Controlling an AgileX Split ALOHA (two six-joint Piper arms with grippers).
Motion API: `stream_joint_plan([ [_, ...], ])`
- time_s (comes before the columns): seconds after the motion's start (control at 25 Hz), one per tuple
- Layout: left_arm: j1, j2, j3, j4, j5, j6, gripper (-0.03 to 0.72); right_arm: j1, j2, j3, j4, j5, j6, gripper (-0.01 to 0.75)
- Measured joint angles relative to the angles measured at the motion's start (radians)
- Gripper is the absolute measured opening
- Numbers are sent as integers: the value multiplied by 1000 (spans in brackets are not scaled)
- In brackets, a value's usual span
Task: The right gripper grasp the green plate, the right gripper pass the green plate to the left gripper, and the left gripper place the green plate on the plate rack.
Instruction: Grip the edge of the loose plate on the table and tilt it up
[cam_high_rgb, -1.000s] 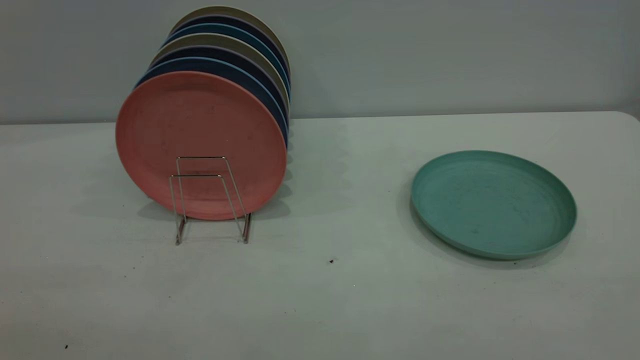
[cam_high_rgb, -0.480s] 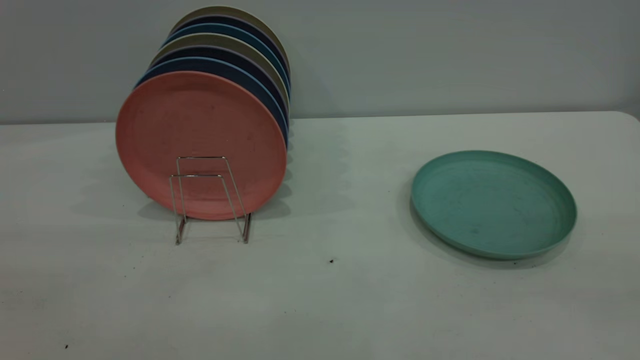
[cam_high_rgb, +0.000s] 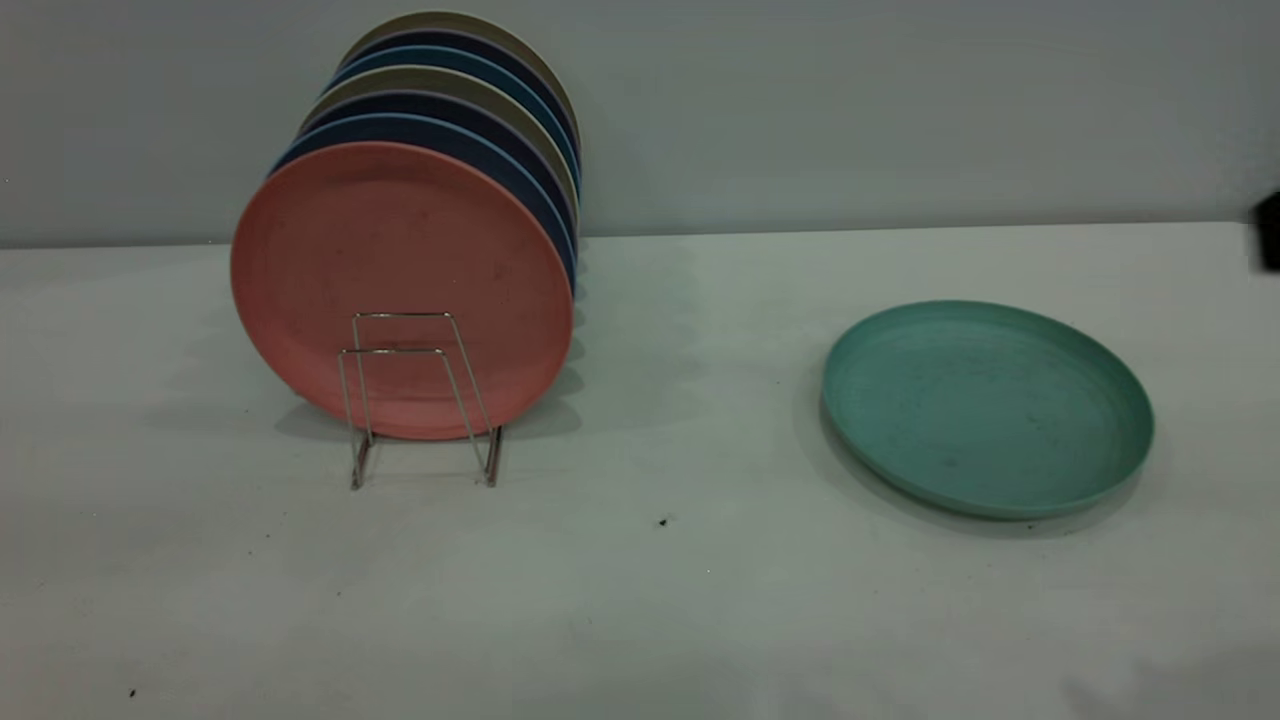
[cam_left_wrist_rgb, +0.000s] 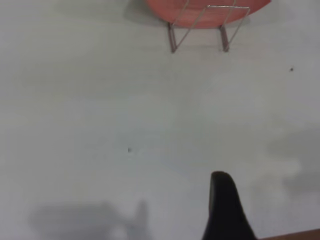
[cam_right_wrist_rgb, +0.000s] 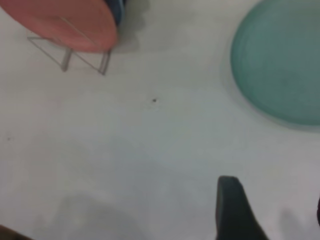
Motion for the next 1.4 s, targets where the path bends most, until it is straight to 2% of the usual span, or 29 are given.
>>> stream_joint_plan([
  [0.12, 0, 55, 0, -46, -26, 40, 485, 0, 183, -49, 136, -26, -157, 416],
  [0.28, 0, 130, 0, -128, -79, 103, 485, -9, 399, -146, 236, -43, -274, 416],
  [0.4, 0, 178, 0, -180, -115, 148, 485, -59, 533, -228, 250, -42, -288, 416],
  [0.64, 0, 249, 0, -227, -169, 189, 485, -213, 740, -375, 257, 24, -293, 416],
  [0.8, 0, 272, -11, -227, -177, 200, 485, -263, 866, -464, 263, 62, -293, 416],
  [1.4, 0, 280, -60, -231, -200, 209, 485, -269, 1150, -684, 284, 82, -293, 416],
])
